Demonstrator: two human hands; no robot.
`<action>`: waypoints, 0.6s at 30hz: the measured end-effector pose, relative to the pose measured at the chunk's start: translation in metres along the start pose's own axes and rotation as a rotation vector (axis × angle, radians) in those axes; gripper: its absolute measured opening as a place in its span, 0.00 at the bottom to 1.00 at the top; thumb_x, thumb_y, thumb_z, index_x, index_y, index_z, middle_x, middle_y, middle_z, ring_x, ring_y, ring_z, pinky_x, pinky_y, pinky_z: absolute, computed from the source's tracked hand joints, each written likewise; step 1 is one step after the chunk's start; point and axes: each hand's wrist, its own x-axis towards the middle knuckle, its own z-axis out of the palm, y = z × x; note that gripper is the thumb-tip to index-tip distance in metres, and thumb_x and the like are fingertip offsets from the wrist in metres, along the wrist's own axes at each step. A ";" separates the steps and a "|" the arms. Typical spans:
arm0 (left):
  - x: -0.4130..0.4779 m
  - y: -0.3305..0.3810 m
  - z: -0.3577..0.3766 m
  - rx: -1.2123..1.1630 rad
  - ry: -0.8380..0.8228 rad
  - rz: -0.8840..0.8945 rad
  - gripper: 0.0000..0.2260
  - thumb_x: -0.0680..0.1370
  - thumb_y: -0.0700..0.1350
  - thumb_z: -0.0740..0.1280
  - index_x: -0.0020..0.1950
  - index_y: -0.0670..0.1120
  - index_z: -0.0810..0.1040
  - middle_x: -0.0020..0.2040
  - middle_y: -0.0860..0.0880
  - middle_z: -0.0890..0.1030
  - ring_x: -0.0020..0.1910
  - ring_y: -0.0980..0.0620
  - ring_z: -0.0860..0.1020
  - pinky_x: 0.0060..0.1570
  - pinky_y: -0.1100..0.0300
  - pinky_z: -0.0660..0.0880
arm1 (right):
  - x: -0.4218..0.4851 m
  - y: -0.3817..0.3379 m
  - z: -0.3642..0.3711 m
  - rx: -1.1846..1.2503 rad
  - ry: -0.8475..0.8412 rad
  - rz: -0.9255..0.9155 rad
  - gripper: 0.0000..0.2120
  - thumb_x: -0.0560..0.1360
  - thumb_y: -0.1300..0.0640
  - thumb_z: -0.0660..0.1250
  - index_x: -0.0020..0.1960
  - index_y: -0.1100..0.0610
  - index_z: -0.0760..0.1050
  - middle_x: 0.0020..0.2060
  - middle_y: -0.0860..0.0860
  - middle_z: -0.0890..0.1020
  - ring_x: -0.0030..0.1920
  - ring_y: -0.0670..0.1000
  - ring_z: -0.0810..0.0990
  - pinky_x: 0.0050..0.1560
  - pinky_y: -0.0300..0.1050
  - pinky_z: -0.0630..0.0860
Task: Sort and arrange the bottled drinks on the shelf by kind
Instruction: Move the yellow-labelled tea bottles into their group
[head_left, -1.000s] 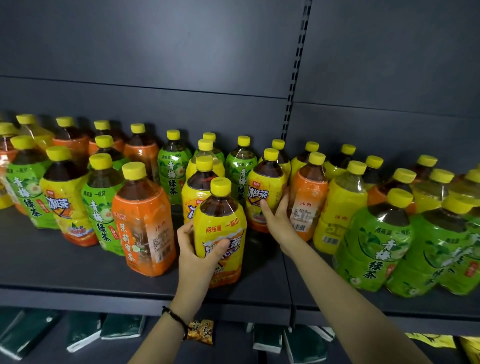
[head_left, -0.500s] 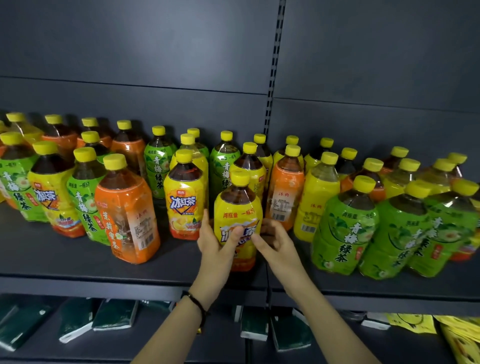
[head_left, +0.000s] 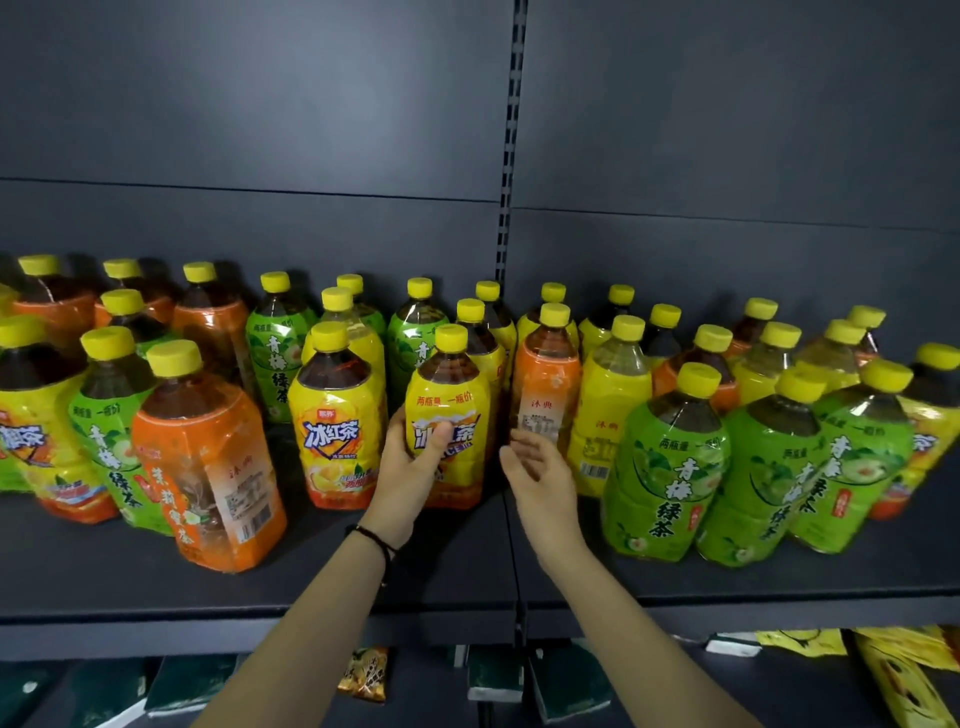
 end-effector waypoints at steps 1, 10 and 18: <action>0.004 -0.001 0.000 0.018 -0.015 -0.011 0.26 0.73 0.52 0.68 0.69 0.52 0.65 0.57 0.56 0.78 0.55 0.60 0.77 0.41 0.70 0.75 | 0.000 0.003 -0.005 0.018 0.059 -0.017 0.11 0.77 0.56 0.67 0.59 0.48 0.73 0.55 0.46 0.77 0.57 0.45 0.77 0.49 0.32 0.72; 0.023 -0.009 0.015 0.127 -0.115 -0.007 0.36 0.61 0.63 0.75 0.62 0.57 0.62 0.59 0.51 0.76 0.56 0.55 0.78 0.51 0.55 0.78 | 0.001 0.005 -0.038 0.004 0.201 -0.031 0.29 0.75 0.53 0.68 0.72 0.48 0.60 0.65 0.48 0.72 0.67 0.47 0.70 0.67 0.43 0.66; 0.016 -0.009 0.000 0.041 -0.081 0.057 0.22 0.74 0.47 0.68 0.65 0.46 0.65 0.54 0.53 0.77 0.46 0.68 0.79 0.42 0.70 0.76 | 0.028 -0.027 -0.010 -0.132 0.194 -0.099 0.37 0.75 0.49 0.68 0.77 0.49 0.52 0.72 0.51 0.64 0.72 0.49 0.63 0.72 0.53 0.64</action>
